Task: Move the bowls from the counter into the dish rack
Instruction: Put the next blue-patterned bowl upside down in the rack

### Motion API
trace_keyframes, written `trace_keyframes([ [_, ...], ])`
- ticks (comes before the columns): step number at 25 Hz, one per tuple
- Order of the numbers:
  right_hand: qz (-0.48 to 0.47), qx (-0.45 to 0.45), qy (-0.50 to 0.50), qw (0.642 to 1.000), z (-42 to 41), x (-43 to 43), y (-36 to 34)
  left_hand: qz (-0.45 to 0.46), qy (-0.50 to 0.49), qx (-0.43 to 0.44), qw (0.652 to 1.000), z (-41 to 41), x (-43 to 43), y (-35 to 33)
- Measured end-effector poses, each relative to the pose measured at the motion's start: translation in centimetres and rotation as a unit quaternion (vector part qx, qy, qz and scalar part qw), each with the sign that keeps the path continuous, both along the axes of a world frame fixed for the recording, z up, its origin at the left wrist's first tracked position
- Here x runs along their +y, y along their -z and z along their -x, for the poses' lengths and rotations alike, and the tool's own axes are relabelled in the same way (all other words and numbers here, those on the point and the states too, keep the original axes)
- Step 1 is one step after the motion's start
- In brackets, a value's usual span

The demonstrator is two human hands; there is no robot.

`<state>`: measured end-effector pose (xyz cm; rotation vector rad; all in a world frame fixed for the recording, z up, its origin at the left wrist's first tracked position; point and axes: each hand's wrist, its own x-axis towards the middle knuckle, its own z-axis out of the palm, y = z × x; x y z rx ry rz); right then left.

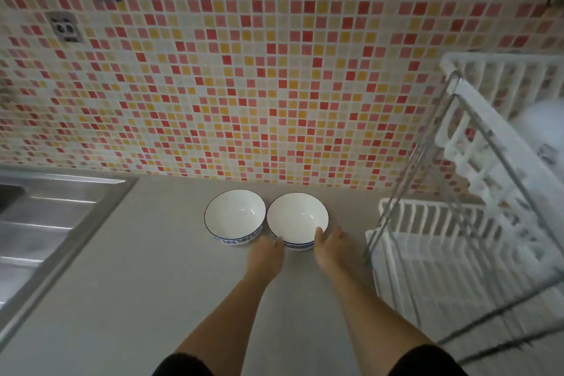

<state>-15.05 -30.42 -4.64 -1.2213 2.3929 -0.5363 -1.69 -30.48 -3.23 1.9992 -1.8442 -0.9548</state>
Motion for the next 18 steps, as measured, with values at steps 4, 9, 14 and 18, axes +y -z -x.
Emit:
trace_keyframes([
  [4, 0.012, -0.075, 0.008, 0.997, -0.1, -2.3, 2.6, -0.045, -0.065, 0.083, 0.993, 1.6, -2.4, 2.6],
  [9, -0.005, -0.145, 0.030, 0.989, -0.2, -3.2, 4.0, -0.066, -0.123, 0.112, 0.984, 2.3, -3.1, 3.1],
  [14, 0.058, -0.177, 0.048, 0.981, -0.9, 0.7, 4.7, -0.054, -0.114, 0.074, 0.989, 1.4, -1.8, 3.2],
  [18, 0.109, -0.229, 0.006, 0.967, -1.6, 5.7, 4.4, -0.020, -0.116, 0.067, 0.991, -0.7, 1.3, 2.4],
])
